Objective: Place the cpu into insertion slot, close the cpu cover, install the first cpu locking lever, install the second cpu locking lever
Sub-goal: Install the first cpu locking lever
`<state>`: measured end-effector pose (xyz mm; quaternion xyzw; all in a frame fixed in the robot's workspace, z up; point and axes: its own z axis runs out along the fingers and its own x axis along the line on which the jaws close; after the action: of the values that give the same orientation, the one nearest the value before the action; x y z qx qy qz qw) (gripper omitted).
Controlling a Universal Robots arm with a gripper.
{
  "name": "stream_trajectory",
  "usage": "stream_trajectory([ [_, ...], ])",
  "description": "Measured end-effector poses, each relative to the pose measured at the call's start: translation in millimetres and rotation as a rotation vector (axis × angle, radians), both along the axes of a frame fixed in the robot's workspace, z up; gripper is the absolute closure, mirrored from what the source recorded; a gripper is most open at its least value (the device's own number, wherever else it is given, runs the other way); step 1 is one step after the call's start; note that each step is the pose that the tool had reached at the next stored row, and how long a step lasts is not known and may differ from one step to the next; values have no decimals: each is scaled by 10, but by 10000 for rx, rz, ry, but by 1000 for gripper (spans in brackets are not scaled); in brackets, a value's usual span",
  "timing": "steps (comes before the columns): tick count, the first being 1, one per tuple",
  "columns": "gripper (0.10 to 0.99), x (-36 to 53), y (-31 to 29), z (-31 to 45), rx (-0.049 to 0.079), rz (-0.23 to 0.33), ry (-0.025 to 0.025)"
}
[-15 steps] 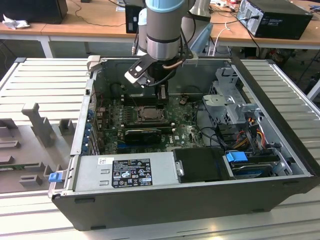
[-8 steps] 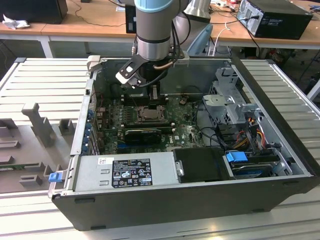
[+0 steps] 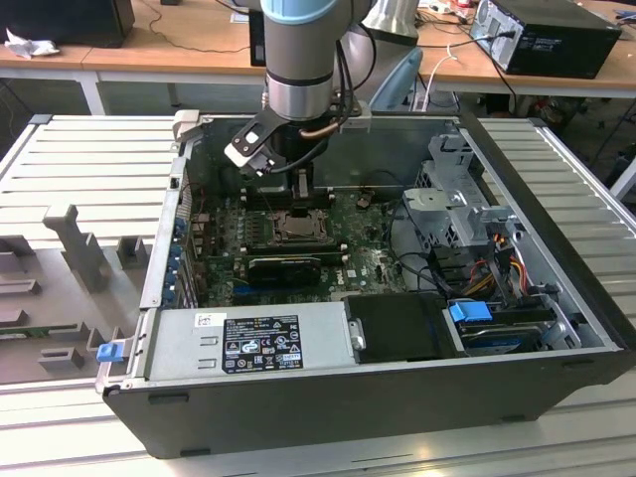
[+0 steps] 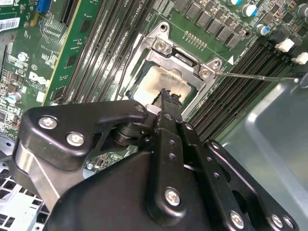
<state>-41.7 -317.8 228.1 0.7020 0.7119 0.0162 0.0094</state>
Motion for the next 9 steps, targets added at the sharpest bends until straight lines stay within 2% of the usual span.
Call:
stream_trajectory([
  [4,980,-1,0,29,-4,1,0],
  [9,980,-1,0,198,-14,1,0],
])
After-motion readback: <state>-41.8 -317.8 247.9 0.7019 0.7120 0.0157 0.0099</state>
